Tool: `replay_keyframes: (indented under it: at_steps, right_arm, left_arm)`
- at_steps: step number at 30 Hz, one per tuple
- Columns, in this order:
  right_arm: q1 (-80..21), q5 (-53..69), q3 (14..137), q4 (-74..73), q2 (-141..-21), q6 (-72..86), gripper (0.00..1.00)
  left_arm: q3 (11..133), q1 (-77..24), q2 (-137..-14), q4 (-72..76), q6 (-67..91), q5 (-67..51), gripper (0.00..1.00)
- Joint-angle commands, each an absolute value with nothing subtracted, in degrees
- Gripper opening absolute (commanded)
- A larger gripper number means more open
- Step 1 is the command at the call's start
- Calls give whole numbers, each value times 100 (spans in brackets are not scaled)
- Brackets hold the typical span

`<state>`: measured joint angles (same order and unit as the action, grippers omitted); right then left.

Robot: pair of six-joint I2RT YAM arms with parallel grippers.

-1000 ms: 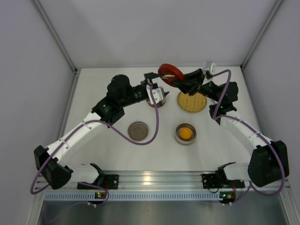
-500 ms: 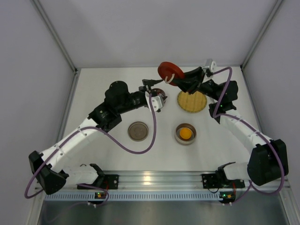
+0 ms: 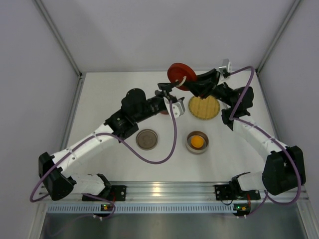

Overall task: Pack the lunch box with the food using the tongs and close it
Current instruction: Pick up the box lid from the center of the board.

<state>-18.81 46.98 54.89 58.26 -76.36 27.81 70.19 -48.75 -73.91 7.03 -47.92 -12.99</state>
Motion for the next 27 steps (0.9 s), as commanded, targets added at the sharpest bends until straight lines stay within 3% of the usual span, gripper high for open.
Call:
replay_keyframes:
  at_steps: [1,27]
  right_arm:
    - [-1951,4667,5713,6486,-7620,2936,0]
    - [-2180,4702,5388,6275,-7585,2672,0]
  left_arm:
    - [7269,-4904,-7497,1186,-4843,-1099,65]
    - [7277,-4904,-7480,1301,-4887,-809,47]
